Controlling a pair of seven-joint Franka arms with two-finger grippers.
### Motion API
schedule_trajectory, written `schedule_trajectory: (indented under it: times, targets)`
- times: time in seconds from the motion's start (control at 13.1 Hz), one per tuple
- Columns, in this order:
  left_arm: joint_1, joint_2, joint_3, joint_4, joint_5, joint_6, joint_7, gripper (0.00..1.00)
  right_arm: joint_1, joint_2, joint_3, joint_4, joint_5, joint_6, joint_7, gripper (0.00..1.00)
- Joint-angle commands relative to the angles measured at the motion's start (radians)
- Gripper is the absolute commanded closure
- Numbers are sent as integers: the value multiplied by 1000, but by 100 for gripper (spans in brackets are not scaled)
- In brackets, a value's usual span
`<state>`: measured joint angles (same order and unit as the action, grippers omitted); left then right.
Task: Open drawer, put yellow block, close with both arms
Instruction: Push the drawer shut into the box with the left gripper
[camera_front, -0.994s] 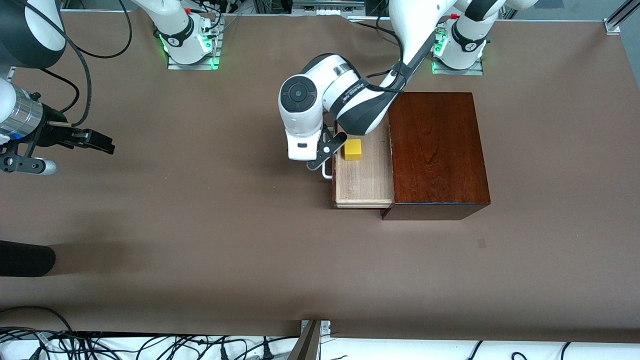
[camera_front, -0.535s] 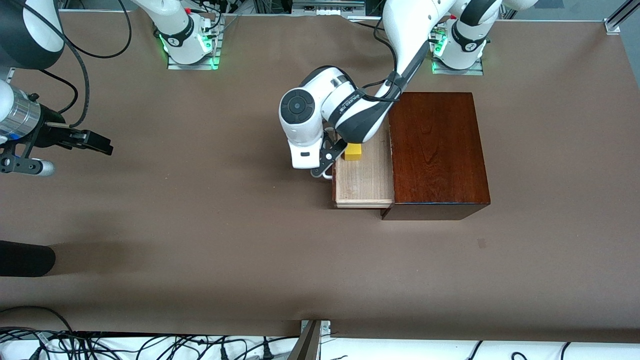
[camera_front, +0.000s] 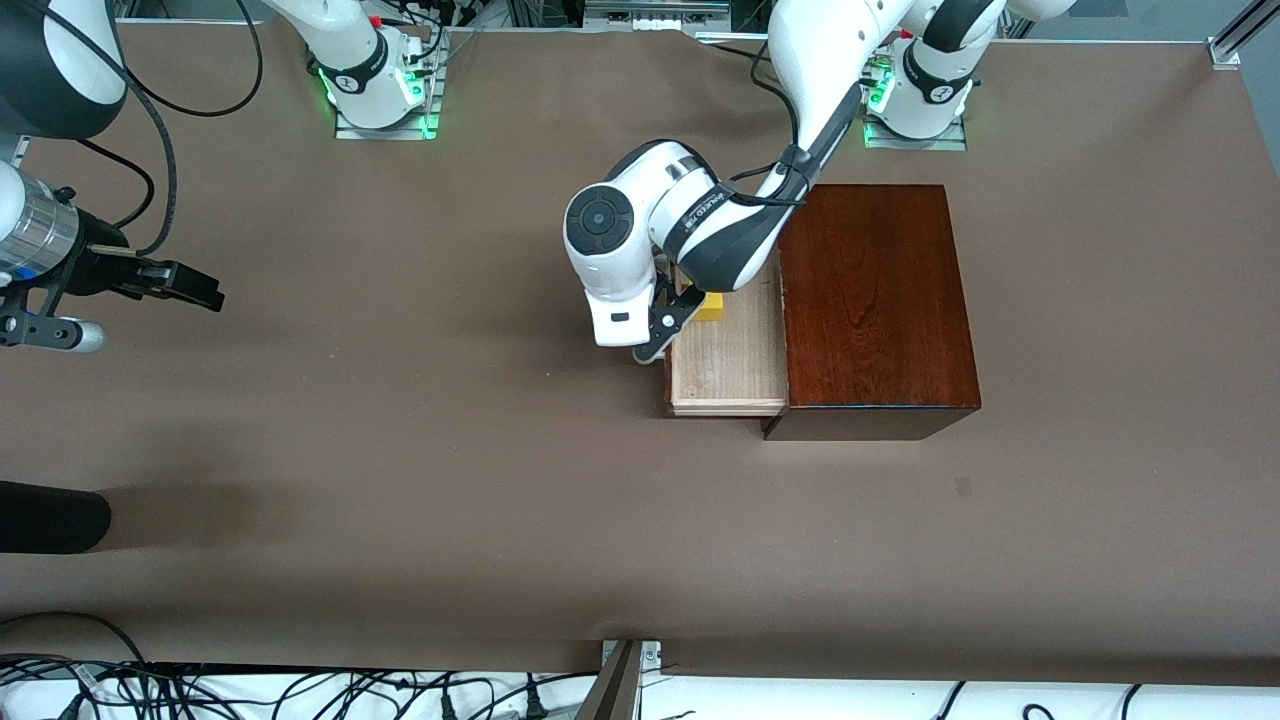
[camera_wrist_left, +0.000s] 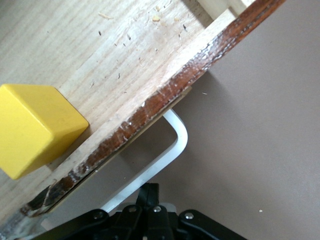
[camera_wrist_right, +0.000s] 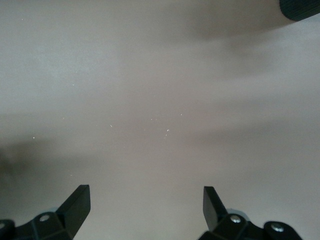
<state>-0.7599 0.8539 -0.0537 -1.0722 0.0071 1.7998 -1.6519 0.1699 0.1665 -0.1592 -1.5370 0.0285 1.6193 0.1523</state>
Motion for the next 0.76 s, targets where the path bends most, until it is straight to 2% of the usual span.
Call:
schedule_trajectory:
  times: [0.0,0.38,0.69]
  targets:
    - [-6,10,11,11,66,-37,-16,100,-6,-8,4,-5,-4,8,10,0]
    - [11,2,32,11,82,-82,-5,100,-6,-8,4,-5,5,19,12,0]
    - [27,-18,52,11,80,-178,116,100,-6,-7,4,-5,8,22,12,0]
